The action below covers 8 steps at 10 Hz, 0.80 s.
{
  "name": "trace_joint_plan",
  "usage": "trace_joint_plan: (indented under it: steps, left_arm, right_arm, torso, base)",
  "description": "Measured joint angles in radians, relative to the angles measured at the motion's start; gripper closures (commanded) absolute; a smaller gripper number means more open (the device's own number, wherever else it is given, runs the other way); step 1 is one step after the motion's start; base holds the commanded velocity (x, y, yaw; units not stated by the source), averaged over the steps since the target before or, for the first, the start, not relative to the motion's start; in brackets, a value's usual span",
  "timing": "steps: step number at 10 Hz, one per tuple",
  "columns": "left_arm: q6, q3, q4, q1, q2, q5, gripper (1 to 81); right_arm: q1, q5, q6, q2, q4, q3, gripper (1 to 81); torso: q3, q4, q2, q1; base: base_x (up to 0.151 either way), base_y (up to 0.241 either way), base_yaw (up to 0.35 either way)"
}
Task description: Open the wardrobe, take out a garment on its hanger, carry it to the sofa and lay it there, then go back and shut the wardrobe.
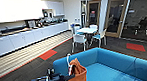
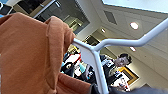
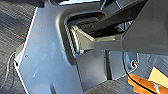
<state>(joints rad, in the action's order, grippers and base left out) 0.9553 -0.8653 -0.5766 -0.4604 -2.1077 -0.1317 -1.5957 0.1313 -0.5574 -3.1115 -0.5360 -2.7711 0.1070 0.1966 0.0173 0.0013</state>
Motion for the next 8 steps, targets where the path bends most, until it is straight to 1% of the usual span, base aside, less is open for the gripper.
trace_joint_plan:
  steps: [8]
  left_arm:
    - [0.0,0.0,-0.001,0.0,-0.003,0.0,81.1]
  right_arm:
    - [-0.005,0.001,0.0,0.0,0.0,0.0,1.0]
  torso:
    - [0.0,0.0,0.0,0.0]
  base:
    - [0.0,0.0,-0.3]
